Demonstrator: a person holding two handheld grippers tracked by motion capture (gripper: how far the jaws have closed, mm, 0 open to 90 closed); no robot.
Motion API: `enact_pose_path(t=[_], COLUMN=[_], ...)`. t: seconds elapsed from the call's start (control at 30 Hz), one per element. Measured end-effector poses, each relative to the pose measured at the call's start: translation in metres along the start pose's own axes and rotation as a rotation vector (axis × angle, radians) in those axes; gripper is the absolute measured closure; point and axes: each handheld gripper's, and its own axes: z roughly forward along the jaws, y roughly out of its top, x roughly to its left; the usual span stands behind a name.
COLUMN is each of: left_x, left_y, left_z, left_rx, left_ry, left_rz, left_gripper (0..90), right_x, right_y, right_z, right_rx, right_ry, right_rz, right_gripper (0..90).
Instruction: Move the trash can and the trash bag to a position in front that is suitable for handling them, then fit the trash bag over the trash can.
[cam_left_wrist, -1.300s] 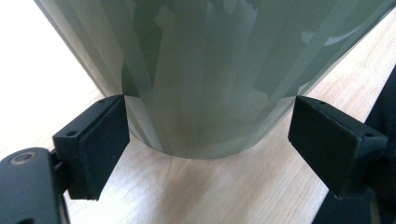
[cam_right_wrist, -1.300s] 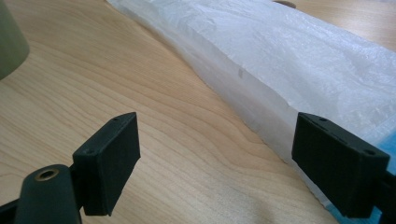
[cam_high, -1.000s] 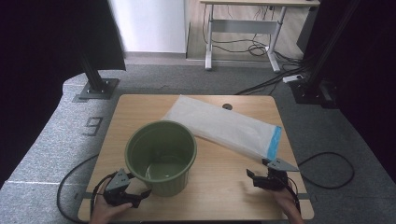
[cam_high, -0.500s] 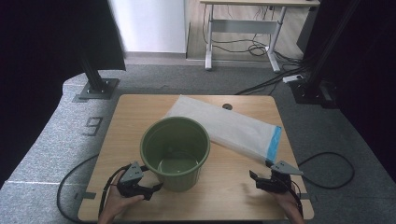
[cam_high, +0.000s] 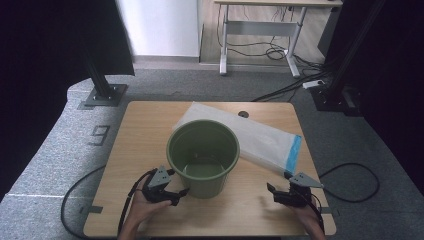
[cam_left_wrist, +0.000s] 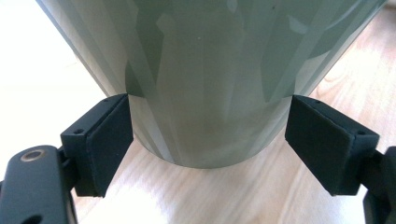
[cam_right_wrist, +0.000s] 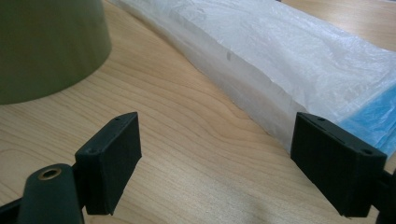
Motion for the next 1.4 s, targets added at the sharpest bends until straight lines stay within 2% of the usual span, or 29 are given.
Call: enact_pose_path(t=[0.17, 0.27, 0.33, 0.53, 0.83, 1.0, 1.07, 1.2, 1.3, 1.4], left_x=[-0.001, -0.002, 0.002, 0.010, 0.012, 0.012, 0.012, 0.012, 0.011, 0.009], left_y=[0.006, 0.001, -0.009, -0.023, -0.026, -0.030, -0.033, -0.039, -0.046, -0.050], left_z=[0.007, 0.000, -0.012, -0.031, -0.035, -0.037, -0.039, -0.043, -0.047, -0.050], left_rx=[0.000, 0.015, 0.019, 0.020, 0.025, 0.036, 0.044, 0.032, 0.047, 0.045], left_ry=[0.013, 0.037, 0.058, 0.101, 0.104, 0.109, 0.114, 0.120, 0.134, 0.140], left_rz=[-0.002, 0.005, -0.024, -0.069, -0.077, -0.087, -0.093, -0.126, -0.144, -0.153], left_gripper=[15.3, 15.4, 15.0, 14.7, 14.6, 14.5, 14.5, 14.5, 14.5, 14.5], right_x=[-0.001, -0.002, -0.002, -0.001, 0.001, 0.000, 0.000, -0.001, -0.001, 0.001], right_y=[0.000, 0.000, -0.001, 0.001, 0.002, 0.005, 0.012, 0.037, 0.053, 0.059], right_z=[0.000, -0.002, -0.003, -0.001, 0.002, 0.006, 0.013, 0.040, 0.062, 0.075], right_rx=[0.000, -0.001, -0.002, -0.006, -0.001, -0.001, -0.003, -0.009, -0.002, 0.004], right_ry=[-0.001, 0.001, -0.002, -0.001, 0.001, -0.021, -0.031, -0.034, -0.031, -0.024], right_rz=[0.001, 0.001, 0.006, 0.002, -0.003, -0.012, -0.019, -0.034, -0.041, -0.066], right_gripper=[15.6, 15.8, 15.9, 15.9, 15.9, 16.1, 16.4, 16.9, 16.9, 17.8])
